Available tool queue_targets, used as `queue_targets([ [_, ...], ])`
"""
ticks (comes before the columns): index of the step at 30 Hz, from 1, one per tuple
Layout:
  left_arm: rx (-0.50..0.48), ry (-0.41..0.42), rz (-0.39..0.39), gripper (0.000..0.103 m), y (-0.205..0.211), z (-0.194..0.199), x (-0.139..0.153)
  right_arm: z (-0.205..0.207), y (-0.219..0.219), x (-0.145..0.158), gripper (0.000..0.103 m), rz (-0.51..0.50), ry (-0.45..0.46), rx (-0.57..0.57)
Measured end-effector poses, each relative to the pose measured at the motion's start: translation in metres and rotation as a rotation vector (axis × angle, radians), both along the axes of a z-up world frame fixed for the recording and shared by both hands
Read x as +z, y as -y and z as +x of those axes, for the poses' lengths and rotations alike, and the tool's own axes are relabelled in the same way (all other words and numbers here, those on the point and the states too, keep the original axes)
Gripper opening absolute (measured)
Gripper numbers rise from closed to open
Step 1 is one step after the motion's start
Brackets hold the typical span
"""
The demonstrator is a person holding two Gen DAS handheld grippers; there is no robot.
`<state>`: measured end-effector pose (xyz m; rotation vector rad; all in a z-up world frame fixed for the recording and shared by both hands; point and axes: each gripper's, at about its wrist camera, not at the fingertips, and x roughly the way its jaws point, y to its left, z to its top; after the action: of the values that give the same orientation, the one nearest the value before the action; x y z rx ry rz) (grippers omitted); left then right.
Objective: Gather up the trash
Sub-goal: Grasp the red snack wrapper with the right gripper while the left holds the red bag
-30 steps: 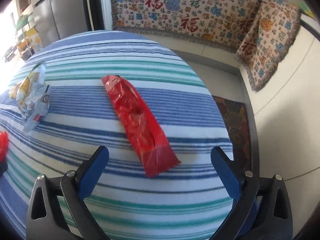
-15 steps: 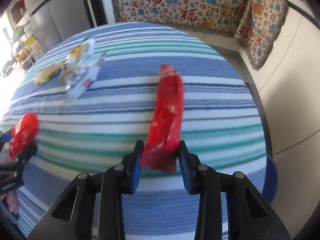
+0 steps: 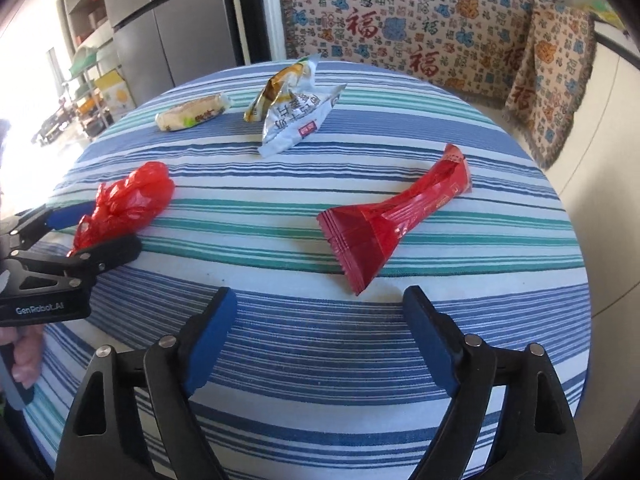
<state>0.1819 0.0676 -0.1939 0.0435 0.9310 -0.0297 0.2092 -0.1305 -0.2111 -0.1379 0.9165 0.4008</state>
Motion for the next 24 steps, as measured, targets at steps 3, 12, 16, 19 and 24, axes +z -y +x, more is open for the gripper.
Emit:
queue_targets([
  [3,-0.002,-0.003,0.0,0.091,0.001,0.002,0.0,0.0,0.0,0.0,0.094,-0.006,0.0,0.007],
  [12,-0.063,-0.012,-0.054,0.092,-0.004,0.004,0.011,0.037,0.045,0.027,0.094,0.185,-0.087,-0.123],
  [16,-0.084,0.012,-0.084,0.092,-0.007,0.005,0.018,0.077,0.052,0.03,0.082,0.19,-0.181,-0.208],
  [19,-0.111,0.019,-0.098,0.076,-0.002,0.004,0.021,0.094,0.05,0.026,0.064,0.175,-0.255,-0.217],
  [24,-0.13,0.01,-0.079,0.044,0.005,0.003,0.02,0.081,0.047,0.027,0.011,0.121,-0.249,-0.16],
])
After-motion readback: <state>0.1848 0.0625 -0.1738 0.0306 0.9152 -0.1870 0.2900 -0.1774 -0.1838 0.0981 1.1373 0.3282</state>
